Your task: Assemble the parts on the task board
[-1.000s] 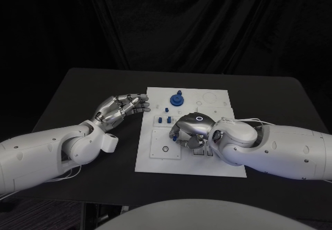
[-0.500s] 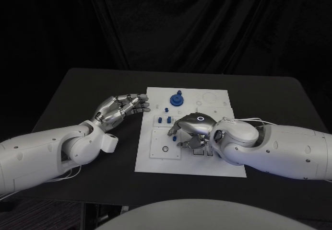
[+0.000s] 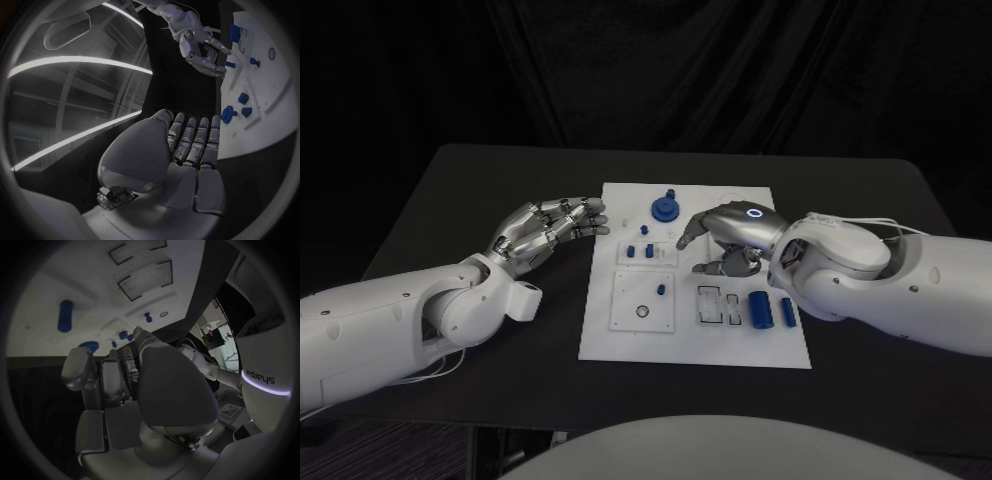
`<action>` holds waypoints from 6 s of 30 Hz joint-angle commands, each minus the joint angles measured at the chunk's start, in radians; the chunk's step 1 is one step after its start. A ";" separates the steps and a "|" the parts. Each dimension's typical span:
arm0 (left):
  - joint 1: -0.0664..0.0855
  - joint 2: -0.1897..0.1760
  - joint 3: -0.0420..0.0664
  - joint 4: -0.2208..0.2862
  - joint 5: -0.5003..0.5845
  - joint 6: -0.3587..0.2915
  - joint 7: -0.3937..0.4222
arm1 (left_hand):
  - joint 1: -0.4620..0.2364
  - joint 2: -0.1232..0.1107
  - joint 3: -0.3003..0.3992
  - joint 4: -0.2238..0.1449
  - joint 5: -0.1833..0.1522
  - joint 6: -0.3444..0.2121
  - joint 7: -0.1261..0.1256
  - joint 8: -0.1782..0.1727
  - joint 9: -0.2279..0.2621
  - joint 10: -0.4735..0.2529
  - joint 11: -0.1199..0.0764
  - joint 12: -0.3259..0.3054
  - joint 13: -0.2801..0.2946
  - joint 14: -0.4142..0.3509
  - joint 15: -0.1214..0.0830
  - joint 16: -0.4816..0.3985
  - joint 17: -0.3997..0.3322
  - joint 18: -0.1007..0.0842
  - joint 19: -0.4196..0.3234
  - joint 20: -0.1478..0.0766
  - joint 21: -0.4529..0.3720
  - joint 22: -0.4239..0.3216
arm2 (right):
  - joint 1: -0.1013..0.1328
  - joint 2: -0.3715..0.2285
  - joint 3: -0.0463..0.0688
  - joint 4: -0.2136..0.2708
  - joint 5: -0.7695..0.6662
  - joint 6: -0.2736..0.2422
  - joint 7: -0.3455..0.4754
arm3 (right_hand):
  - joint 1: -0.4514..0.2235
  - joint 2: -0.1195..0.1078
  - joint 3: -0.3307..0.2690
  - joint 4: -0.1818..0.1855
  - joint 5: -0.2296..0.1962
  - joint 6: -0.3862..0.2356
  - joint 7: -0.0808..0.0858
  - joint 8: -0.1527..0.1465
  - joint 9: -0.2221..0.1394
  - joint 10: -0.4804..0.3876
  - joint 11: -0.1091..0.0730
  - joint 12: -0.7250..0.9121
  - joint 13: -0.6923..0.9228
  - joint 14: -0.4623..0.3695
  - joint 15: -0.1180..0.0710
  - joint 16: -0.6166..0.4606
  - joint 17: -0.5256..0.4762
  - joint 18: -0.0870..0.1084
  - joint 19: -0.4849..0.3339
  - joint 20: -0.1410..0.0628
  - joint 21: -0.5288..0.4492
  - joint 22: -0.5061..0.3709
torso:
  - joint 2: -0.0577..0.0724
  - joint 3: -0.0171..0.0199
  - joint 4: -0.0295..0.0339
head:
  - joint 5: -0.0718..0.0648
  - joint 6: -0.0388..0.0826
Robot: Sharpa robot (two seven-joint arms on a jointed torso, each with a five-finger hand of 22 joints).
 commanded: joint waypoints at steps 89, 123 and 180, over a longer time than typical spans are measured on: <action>-0.019 0.010 0.001 -0.010 0.020 0.031 0.009 | 0.000 0.004 0.018 -0.001 0.009 0.001 0.007 0.004 -0.001 -0.003 0.009 0.012 -0.001 -0.007 -0.003 0.010 -0.001 -0.003 0.008 0.000 0.006 0.003 | 0.015 -0.088 -0.003 0.004 -0.019 -0.097 -0.065 | 0.057 0.044 0.117 -0.120 0.092 0.227 0.013 0.144 0.066 0.431 -0.096 0.084 -0.041 0.021 -0.060 0.003 0.004 -0.019 0.031 -0.060 0.027 0.154 | 0.002 -0.0001 0.0010 | -0.007 0.000; -0.022 0.021 0.001 -0.013 0.020 0.039 0.037 | 0.002 0.008 0.034 -0.007 0.012 0.001 0.010 0.005 -0.002 -0.005 0.014 0.017 -0.001 -0.014 -0.002 0.013 -0.002 -0.003 0.006 0.000 0.006 0.004 | -0.043 0.154 -0.005 0.082 -0.222 0.067 -0.060 | 0.044 0.042 0.134 -0.121 0.063 0.198 0.017 0.123 0.083 0.424 -0.090 0.049 -0.041 0.047 -0.056 0.032 0.062 -0.031 0.057 -0.059 0.087 0.169 | 0.001 -0.0021 -0.0002 | 0.015 0.000; -0.024 0.033 0.001 -0.029 0.020 0.054 0.016 | 0.000 0.008 0.041 -0.009 0.007 -0.002 0.013 0.004 -0.003 -0.007 0.016 0.018 -0.002 -0.018 -0.002 0.015 -0.002 -0.004 0.003 0.001 0.005 0.005 | -0.115 0.202 -0.005 0.024 -0.238 0.083 -0.105 | 0.043 0.040 0.141 -0.133 0.050 0.205 0.015 0.117 0.097 0.443 -0.094 0.034 -0.037 0.042 -0.059 0.023 0.047 -0.027 0.050 -0.061 0.071 0.165 | 0.003 -0.0013 0.0000 | 0.012 0.000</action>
